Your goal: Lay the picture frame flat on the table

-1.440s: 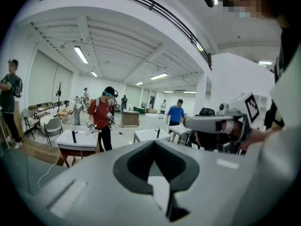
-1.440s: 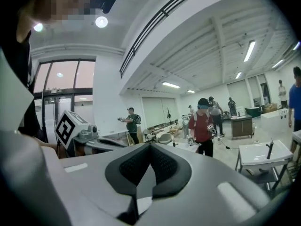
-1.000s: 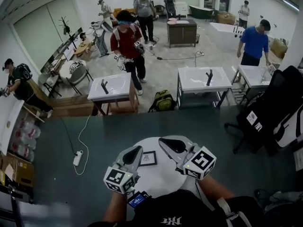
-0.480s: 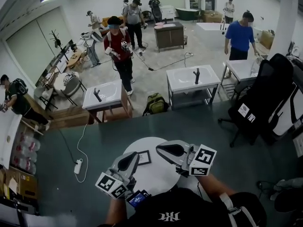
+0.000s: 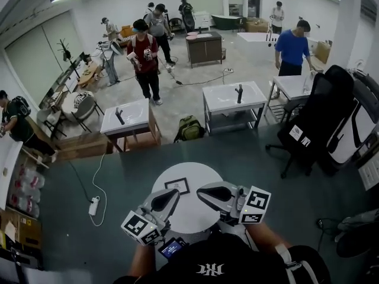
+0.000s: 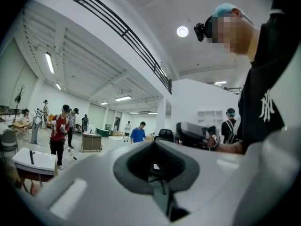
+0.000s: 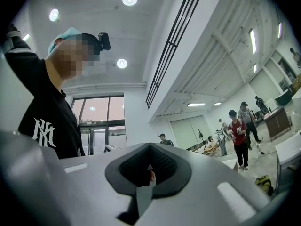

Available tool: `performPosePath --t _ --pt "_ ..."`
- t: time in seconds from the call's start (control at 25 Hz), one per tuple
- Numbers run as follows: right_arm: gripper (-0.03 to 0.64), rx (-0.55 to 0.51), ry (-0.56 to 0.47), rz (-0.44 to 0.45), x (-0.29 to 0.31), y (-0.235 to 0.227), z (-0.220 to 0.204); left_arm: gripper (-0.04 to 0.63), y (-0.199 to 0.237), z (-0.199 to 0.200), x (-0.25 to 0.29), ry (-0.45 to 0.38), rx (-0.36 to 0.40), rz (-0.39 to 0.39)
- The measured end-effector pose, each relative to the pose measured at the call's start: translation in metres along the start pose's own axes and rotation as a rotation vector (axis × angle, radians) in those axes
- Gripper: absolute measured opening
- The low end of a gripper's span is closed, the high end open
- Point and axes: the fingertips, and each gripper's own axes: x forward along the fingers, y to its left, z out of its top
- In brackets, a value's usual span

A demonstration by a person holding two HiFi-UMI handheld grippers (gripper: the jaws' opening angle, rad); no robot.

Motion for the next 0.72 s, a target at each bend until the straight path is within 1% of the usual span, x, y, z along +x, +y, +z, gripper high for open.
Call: performPosePath --t 0.16,0.24,0.36,0.48,0.6,0.72 --pt "-0.002 0.029 0.022 -0.012 0.0 0.036 -0.026 0.003 -0.021 -0.012 -0.039 -0.012 -0.042 0.006" --pt "-0.002 0.021 0.034 -0.008 -0.003 0.057 -0.037 0.003 -0.032 -0.02 -0.059 -0.017 -0.056 0.01" --pt "-0.002 0.007 0.044 -0.011 -0.004 0.075 -0.048 0.003 -0.04 -0.03 -0.08 -0.021 -0.074 0.01" --pt "-0.002 0.003 0.05 -0.011 -0.006 0.086 -0.054 0.003 -0.047 -0.037 -0.092 -0.013 -0.083 0.016" --pt "-0.002 -0.011 0.07 -0.003 -0.007 0.097 -0.058 0.003 -0.057 -0.036 -0.102 -0.02 -0.087 0.021" --pt "-0.002 -0.026 0.062 0.023 -0.018 0.103 -0.048 0.003 -0.072 -0.032 -0.094 -0.009 -0.062 0.023"
